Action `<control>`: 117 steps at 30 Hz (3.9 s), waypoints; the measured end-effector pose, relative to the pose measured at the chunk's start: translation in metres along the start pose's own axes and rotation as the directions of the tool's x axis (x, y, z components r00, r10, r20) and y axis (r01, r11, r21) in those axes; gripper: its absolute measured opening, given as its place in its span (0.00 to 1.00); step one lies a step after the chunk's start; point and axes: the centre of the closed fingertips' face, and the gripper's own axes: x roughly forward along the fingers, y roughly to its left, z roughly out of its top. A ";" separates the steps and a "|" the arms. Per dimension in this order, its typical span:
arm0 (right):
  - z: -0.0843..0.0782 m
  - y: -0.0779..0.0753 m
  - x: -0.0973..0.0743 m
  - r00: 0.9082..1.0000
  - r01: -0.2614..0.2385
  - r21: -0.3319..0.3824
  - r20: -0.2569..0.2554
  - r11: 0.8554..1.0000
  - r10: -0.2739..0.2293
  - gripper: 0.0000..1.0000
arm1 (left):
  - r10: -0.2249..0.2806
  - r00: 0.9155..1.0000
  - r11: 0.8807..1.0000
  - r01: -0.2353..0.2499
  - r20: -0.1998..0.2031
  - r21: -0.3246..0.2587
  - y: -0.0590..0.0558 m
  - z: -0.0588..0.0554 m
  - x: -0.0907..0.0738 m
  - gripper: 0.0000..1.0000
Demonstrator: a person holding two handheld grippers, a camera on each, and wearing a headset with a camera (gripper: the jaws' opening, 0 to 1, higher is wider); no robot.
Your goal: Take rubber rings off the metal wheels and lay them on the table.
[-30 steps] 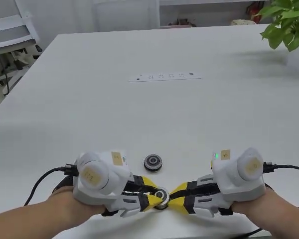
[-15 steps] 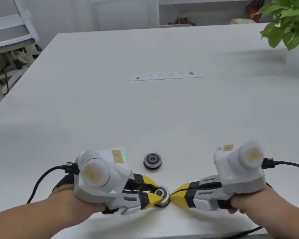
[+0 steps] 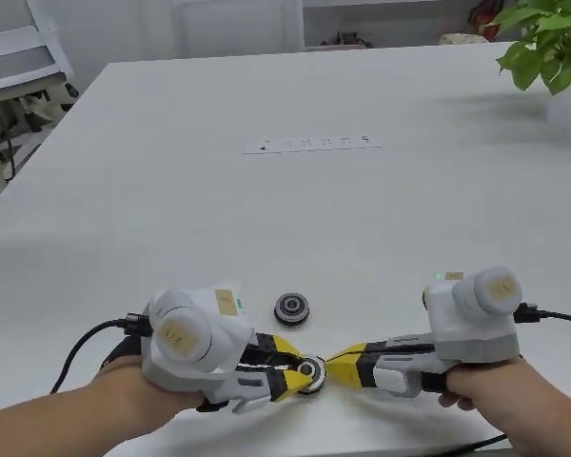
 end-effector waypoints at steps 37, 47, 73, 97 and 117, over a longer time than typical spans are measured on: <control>0.003 0.020 0.007 0.995 -0.096 -0.029 0.007 0.995 0.096 0.00 | 0.000 1.000 1.000 0.000 0.024 0.007 -0.003 0.001 0.000 0.13; 0.004 0.014 0.005 0.997 -0.070 -0.040 0.014 0.997 0.071 0.00 | -0.007 0.999 1.000 0.007 0.037 -0.015 -0.003 0.002 0.000 0.14; 0.017 0.018 0.000 0.995 -0.088 -0.032 0.040 0.996 0.089 0.00 | -0.046 0.996 0.999 0.047 0.079 -0.018 -0.008 0.019 -0.036 0.33; 0.044 0.024 0.015 0.992 -0.127 -0.064 0.009 0.990 0.128 0.00 | 0.066 0.991 0.994 -0.056 0.112 -0.091 0.017 0.011 -0.091 0.54; 0.041 0.026 0.047 0.983 -0.159 -0.024 -0.097 0.987 0.156 0.00 | 0.103 0.990 0.984 -0.088 0.093 -0.155 0.020 -0.008 -0.114 0.64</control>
